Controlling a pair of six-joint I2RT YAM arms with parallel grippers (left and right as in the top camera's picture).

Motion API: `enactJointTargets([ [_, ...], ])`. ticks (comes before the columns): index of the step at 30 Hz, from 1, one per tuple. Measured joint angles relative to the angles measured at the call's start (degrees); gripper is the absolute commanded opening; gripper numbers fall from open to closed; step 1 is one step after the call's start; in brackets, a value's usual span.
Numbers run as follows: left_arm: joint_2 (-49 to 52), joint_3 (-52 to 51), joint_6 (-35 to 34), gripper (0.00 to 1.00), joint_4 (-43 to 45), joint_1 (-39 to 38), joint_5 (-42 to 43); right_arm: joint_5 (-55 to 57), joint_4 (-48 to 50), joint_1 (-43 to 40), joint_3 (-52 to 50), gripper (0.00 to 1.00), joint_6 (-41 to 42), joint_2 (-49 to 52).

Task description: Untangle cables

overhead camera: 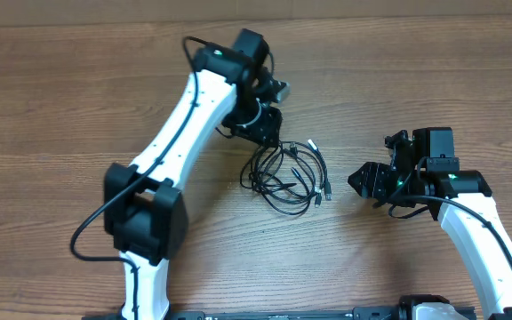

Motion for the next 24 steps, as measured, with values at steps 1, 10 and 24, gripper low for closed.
enactJointTargets([
  [1, 0.79, 0.0, 0.11, 0.47, 0.13, -0.68, -0.17, -0.02, 0.02, 0.02, 0.0, 0.64, 0.0, 0.0],
  [10, 5.86, 0.0, 0.33, 0.58, 0.02, -5.66, -9.22, 0.0, -0.37, 0.0, 0.0, 0.64, -0.02, 0.0],
  [24, 7.06, 0.0, -1.05, 0.04, -0.28, -8.39, -13.05, 0.02, -1.07, 0.0, 0.0, 0.64, -0.04, 0.0],
])
